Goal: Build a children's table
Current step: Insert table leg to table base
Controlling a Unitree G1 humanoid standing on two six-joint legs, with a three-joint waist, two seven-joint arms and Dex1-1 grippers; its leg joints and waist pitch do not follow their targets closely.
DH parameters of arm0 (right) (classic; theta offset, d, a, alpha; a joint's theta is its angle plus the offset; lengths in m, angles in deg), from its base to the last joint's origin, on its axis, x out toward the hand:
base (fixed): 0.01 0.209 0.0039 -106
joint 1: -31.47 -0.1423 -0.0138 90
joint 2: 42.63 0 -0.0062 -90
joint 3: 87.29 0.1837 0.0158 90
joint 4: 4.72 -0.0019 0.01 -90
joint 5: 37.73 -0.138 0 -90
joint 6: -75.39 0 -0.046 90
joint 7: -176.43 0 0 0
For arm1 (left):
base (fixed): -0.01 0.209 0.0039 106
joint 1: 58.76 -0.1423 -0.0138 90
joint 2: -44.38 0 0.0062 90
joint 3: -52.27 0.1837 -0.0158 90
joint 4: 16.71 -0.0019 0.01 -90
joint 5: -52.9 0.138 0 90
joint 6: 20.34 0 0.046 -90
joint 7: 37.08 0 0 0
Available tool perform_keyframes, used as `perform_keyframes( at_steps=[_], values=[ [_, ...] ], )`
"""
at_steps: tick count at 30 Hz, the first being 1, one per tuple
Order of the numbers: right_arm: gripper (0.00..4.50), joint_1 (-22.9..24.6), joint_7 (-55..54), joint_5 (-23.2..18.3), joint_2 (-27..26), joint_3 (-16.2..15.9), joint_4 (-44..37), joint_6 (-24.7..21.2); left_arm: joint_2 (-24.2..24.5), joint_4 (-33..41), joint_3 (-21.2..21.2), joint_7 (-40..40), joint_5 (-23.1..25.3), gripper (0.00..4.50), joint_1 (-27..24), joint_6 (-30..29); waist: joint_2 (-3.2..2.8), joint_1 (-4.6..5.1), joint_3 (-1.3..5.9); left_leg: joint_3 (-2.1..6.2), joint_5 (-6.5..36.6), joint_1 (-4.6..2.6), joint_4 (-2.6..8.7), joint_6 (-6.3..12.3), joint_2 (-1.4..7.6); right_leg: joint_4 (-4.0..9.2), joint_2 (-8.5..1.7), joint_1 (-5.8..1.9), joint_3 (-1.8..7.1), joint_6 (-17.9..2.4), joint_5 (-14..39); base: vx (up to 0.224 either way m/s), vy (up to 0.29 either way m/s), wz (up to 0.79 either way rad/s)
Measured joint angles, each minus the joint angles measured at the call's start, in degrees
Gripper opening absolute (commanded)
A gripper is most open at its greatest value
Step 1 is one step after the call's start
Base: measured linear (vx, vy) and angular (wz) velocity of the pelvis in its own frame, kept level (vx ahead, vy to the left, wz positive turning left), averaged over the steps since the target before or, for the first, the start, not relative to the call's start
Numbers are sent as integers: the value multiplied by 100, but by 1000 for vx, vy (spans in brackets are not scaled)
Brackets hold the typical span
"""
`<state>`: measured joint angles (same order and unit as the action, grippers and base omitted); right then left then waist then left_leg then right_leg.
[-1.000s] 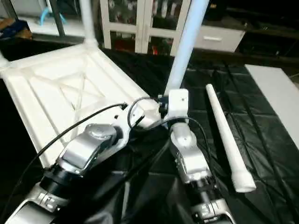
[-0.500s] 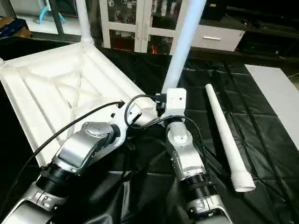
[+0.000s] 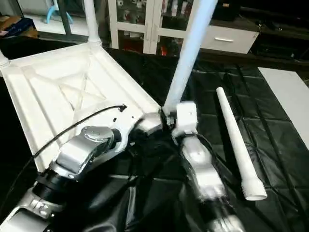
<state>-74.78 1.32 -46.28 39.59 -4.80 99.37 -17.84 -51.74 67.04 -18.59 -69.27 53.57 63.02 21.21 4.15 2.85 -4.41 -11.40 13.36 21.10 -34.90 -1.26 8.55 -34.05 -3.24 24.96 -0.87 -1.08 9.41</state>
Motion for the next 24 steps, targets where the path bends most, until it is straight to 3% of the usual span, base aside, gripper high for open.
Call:
perform_keyframes(
  at_steps=[5, 8, 13, 17, 24],
  values=[
    [407, 742, 795, -362, 712, 112, -900, -70, 572, 69, 94, -548, -14, 0, -173, 632, -1, -15, 0, 1, -1, -4, -2, -2, 2, -2, 0, -6, -1, 1, -1, 0, 0, 0],
    [407, 961, 1387, -793, 1003, 363, -1226, -85, 996, 165, 142, -1082, -89, 0, -337, 1055, -8, -41, 4, 1, -2, -9, -3, -2, 3, -6, 0, -11, -2, 1, -1, 0, 0, 0],
    [407, 1191, 3079, -1432, 2137, 580, -1424, -269, 1907, 476, 381, -2440, -311, 0, -747, 2090, -31, -246, 10, -1, -2, -17, -4, -2, 5, 1, -7, -35, -5, 2, 2, 0, 0, 0],
    [407, 1205, 4153, -1703, 2686, 579, -1559, -578, 2003, 508, 566, -2995, -415, 0, -797, 2296, -71, -368, -4, -40, -10, -53, -10, 12, 13, 15, -32, -102, 2, 2, 6, 0, 0, 0],
    [407, 1200, 5451, -2011, 3258, 236, -1597, -965, 2092, 522, 761, -3352, -458, 0, -854, 2599, -68, -377, -2, -52, -2, -97, -11, -3, 13, 14, -47, -167, 6, 25, 22, 0, 0, 0]
  ],
)
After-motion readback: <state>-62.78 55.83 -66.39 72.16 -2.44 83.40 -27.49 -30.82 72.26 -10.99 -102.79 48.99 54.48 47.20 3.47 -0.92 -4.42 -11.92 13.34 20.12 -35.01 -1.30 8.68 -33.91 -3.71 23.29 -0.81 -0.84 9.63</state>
